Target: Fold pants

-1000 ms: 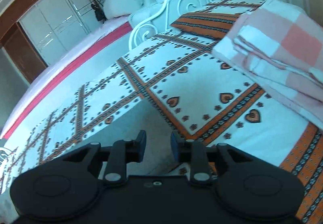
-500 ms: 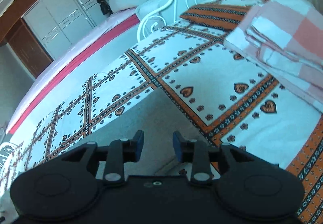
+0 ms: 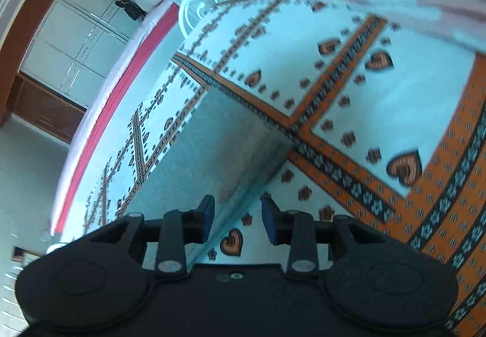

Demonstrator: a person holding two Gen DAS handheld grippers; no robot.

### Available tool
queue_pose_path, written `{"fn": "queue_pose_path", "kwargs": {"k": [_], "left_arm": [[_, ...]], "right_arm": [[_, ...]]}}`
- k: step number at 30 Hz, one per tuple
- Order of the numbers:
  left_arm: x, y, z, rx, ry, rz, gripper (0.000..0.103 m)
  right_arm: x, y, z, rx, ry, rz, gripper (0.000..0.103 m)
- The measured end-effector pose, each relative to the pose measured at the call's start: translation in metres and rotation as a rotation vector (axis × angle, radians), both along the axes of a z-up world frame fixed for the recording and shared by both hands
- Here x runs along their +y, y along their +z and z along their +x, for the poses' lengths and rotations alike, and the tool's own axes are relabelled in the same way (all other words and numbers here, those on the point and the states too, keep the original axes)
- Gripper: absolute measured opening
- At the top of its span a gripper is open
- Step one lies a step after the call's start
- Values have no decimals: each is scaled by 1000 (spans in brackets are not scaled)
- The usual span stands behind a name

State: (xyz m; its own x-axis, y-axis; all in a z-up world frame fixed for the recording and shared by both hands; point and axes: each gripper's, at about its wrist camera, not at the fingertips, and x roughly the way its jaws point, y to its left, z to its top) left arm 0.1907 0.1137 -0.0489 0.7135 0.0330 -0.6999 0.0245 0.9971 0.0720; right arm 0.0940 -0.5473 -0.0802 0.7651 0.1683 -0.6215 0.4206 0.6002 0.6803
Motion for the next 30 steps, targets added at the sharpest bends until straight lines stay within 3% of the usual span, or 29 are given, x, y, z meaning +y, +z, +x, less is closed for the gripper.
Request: {"fn": "queue_pose_path", "kwargs": {"k": [12, 13, 14, 15, 16, 19, 21, 22, 24, 28, 30], "left_arm": [[-15, -13, -3, 62, -19, -2, 103], [-17, -14, -3, 67, -20, 1, 103], [-18, -16, -3, 73, -22, 2, 103], [-20, -17, -3, 79, -26, 3, 103], [-22, -18, -3, 82, -28, 5, 103], [-28, -24, -2, 108, -35, 18, 103], [-29, -30, -1, 131, -25, 27, 103], [-28, -29, 0, 126, -17, 15, 103], [-25, -21, 1, 79, 3, -6, 103], [-32, -13, 2, 37, -50, -108, 103], [-47, -16, 2, 45, -100, -77, 103]], "right_arm": [[0, -16, 23, -15, -5, 39, 25], [0, -16, 24, -12, -4, 30, 23], [1, -15, 26, -2, -9, 10, 10], [3, -13, 28, 21, -6, -30, 5], [5, -11, 29, 27, 5, -59, 4], [8, -5, 25, 36, -8, -98, 3], [7, -3, 20, 57, -38, -104, 10], [6, 0, 17, 64, -51, -99, 18], [10, 18, 5, 34, -72, -168, 19], [35, 50, 9, -82, 75, -305, 19], [58, 48, 22, -81, 212, -316, 19]]}}
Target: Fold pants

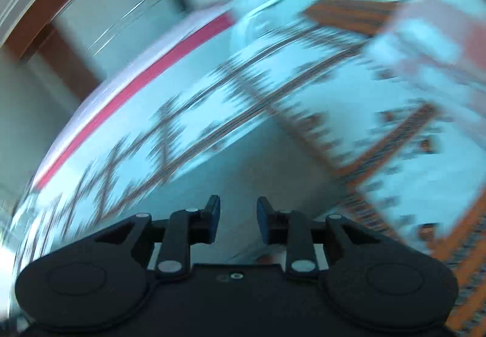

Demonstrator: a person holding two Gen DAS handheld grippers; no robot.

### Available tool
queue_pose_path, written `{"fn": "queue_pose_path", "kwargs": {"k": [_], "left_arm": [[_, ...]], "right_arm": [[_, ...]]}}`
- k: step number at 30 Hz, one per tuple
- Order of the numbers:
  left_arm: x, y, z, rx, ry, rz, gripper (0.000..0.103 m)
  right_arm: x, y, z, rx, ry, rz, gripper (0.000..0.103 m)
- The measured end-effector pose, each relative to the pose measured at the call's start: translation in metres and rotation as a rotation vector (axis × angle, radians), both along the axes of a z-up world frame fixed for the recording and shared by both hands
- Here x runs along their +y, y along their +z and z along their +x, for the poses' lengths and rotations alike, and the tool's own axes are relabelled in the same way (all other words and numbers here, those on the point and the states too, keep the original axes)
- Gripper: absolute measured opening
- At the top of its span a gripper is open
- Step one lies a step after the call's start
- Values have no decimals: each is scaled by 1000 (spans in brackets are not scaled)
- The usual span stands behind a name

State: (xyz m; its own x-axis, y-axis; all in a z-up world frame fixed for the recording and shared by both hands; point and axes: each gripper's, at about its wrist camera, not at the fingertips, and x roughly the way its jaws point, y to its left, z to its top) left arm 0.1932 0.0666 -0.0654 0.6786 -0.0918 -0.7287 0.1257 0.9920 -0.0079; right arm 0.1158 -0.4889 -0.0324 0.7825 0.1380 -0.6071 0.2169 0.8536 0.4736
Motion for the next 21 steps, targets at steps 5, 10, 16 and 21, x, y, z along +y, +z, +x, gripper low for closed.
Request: {"fn": "queue_pose_path", "kwargs": {"k": [5, 10, 16, 21], "left_arm": [[-20, -20, 2, 61, -47, 78, 103], [0, 2, 14, -10, 41, 12, 103], [16, 6, 64, -85, 85, -49, 103], [-16, -9, 110, -89, 22, -43, 103]], "right_arm": [[44, -28, 34, 189, 133, -195, 4], [39, -6, 35, 100, 98, -186, 18], [75, 6, 79, -1, 182, -249, 18], [127, -6, 123, 9, 325, -304, 17]]}}
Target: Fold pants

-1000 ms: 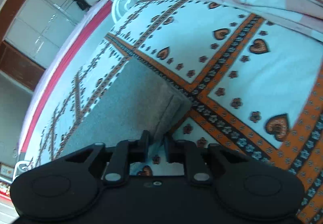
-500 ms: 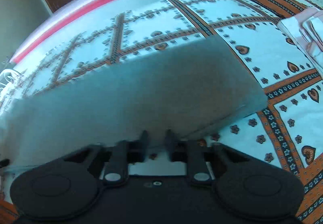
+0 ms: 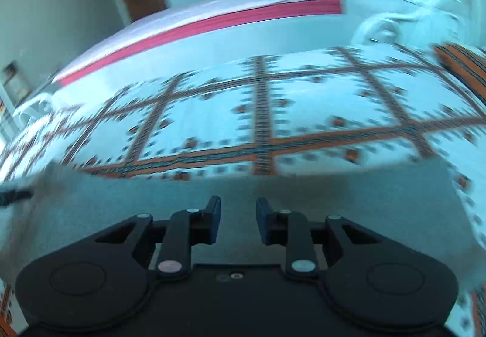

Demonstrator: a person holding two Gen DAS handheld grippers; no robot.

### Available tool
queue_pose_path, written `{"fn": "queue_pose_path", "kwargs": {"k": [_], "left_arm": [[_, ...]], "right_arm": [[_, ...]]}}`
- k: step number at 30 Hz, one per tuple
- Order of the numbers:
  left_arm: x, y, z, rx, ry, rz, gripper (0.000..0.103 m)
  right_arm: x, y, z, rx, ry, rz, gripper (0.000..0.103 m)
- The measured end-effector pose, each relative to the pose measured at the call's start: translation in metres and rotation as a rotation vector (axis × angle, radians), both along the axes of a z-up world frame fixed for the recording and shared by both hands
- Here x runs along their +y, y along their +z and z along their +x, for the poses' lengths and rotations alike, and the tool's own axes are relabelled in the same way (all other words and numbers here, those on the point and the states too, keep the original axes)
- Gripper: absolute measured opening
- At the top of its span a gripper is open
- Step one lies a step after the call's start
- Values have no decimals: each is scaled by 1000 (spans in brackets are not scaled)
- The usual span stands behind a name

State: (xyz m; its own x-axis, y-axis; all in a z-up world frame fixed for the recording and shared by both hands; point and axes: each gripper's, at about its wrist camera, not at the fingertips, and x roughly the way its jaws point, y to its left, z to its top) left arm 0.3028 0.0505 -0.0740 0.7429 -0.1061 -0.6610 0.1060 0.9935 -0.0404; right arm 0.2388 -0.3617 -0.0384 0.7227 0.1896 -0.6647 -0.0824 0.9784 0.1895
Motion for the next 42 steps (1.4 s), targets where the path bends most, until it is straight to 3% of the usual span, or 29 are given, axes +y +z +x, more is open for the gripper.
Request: {"fn": "queue_pose_path", "kwargs": {"k": [2, 4, 7, 9, 12, 15, 18, 21, 27, 33, 34, 35, 37, 39, 40, 41, 42], "left_arm": [[-8, -19, 19, 59, 32, 46, 103], [-12, -30, 24, 9, 24, 64, 103], [-6, -19, 31, 25, 38, 35, 103], [12, -5, 24, -3, 67, 38, 103], [61, 10, 8, -11, 130, 50, 103], [126, 18, -11, -9, 255, 90, 103], [191, 18, -31, 0, 403, 59, 103], [229, 19, -44, -6, 470, 39, 103], [267, 3, -40, 20, 455, 32, 103], [286, -7, -36, 11, 391, -158, 102], [286, -8, -34, 13, 376, -165, 92], [285, -9, -30, 22, 362, -170, 74], [286, -13, -24, 47, 347, -223, 56], [282, -13, -21, 42, 354, -222, 51], [281, -13, -20, 37, 348, -235, 43], [282, -12, -21, 26, 352, -254, 39], [282, -11, -21, 16, 356, -261, 38]], "right_arm": [[15, -11, 17, 46, 16, -52, 16], [14, -29, 35, 119, -25, -85, 14], [14, -21, 36, 86, -43, -76, 15], [22, -10, 33, 15, -1, -55, 19], [40, -3, 32, -29, 72, -22, 19], [71, -3, 37, -36, 163, -10, 19], [115, 1, 48, -58, 251, 26, 19], [165, 4, 66, -61, 318, 99, 20], [263, -4, 103, -39, 451, 80, 20], [308, -23, 137, 29, 520, 45, 26], [309, -24, 140, 37, 530, 55, 26], [309, -24, 141, 44, 546, 73, 26], [310, -24, 142, 51, 591, 97, 22], [313, -25, 142, 68, 645, 107, 21], [315, -26, 141, 67, 656, 88, 19], [317, -27, 141, 56, 660, 60, 7], [320, -27, 139, 30, 662, 29, 3]]}}
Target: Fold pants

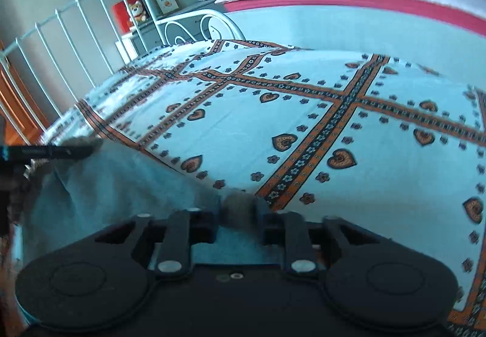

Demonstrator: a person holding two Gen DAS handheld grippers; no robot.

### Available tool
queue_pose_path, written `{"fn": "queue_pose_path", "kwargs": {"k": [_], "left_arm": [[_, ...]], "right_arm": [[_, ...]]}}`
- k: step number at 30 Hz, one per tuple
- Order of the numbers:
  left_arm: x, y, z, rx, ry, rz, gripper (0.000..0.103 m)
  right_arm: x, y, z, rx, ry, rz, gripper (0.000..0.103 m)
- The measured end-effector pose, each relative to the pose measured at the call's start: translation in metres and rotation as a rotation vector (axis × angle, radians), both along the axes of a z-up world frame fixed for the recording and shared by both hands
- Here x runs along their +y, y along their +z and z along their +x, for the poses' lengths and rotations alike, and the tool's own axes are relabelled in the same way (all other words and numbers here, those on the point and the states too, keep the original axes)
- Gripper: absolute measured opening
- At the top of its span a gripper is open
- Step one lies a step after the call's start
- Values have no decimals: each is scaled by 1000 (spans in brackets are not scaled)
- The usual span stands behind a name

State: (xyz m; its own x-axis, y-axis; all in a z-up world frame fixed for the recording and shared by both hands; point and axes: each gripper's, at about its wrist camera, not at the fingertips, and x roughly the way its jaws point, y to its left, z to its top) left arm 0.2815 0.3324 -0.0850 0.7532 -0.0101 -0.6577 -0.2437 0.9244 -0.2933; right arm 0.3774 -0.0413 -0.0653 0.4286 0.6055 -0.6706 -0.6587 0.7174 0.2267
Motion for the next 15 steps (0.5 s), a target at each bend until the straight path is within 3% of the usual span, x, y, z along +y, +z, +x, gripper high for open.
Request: {"fn": "queue_pose_path", "kwargs": {"k": [4, 6, 8, 10, 11, 12, 15], "left_arm": [[-3, 3, -3, -28, 6, 68, 35], [-1, -6, -1, -14, 19, 73, 40], [2, -11, -2, -9, 47, 74, 55], [7, -9, -6, -15, 69, 46, 64], [8, -6, -9, -22, 87, 47, 80], [7, -2, -13, -20, 112, 76, 86], [1, 12, -27, -35, 144, 159, 93]], "right_arm": [[1, 15, -5, -91, -20, 22, 0], [7, 4, -1, -82, -30, -34, 0], [15, -12, 0, -87, -28, -96, 2], [14, -9, -1, -81, -62, -86, 7], [10, -3, -2, -80, -83, -73, 12], [3, 5, -6, -89, -101, -47, 12], [-27, 26, -21, -117, -149, -26, 11]]}}
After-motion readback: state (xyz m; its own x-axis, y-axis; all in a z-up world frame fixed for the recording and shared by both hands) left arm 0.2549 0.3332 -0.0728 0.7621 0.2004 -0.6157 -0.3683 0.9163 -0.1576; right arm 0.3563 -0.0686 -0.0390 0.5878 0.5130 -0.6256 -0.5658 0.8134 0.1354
